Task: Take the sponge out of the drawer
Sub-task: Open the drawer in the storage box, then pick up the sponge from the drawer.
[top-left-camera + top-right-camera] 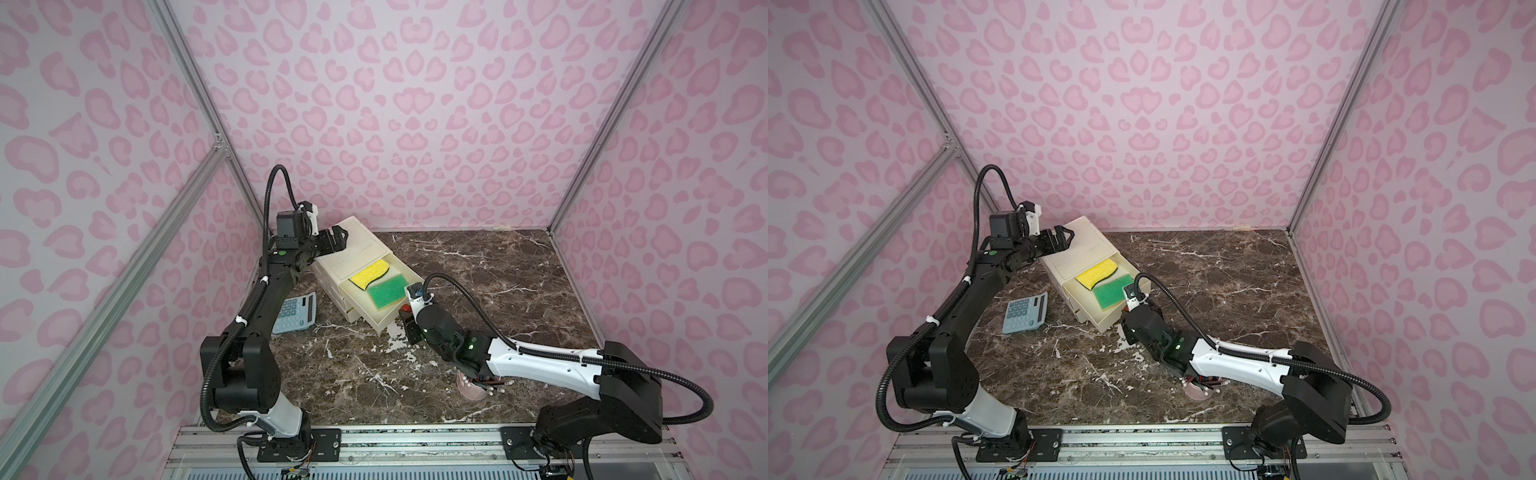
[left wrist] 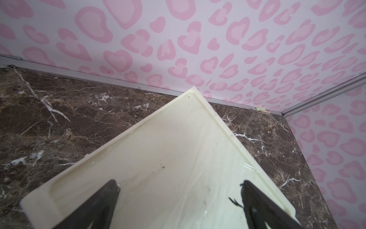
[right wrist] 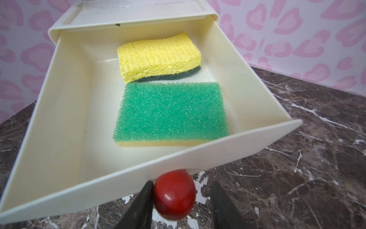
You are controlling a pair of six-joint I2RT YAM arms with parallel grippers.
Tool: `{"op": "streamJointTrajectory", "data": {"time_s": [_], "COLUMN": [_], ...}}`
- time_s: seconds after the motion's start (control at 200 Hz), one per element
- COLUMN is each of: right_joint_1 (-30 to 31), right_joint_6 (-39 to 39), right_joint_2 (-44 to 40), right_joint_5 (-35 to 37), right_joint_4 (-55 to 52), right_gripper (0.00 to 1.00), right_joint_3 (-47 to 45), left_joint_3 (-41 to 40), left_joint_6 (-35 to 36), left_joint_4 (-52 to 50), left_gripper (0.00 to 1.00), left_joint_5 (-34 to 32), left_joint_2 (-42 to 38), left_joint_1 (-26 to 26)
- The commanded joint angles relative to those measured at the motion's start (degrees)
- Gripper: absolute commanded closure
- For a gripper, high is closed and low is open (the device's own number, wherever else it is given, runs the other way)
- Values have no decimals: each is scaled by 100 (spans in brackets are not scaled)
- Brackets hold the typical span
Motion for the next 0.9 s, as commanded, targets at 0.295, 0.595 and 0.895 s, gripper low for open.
{"op": "streamJointTrajectory", "data": {"time_s": [0.295,0.595,0.895], "right_joint_1": [44,-1039,-963], "right_joint_6": [-789,-1128,-1745], "right_joint_2": [-943,-309,2043], "right_joint_5": [-288,-2796,-3249], "right_joint_4": [-353,-1383,-3969], "right_gripper": [33,34,53], "right_joint_3": [90,2102,4907], "left_joint_3": [-57,-182,-320], "left_joint_6": [51,60,95], "left_joint_4": [-337,-242,-153], "left_gripper": [1,1,0], "left_joint_5": [-124,-89,-106], "left_joint_2": [-79,-188,-212], "left_joint_1": [7,7,7]}}
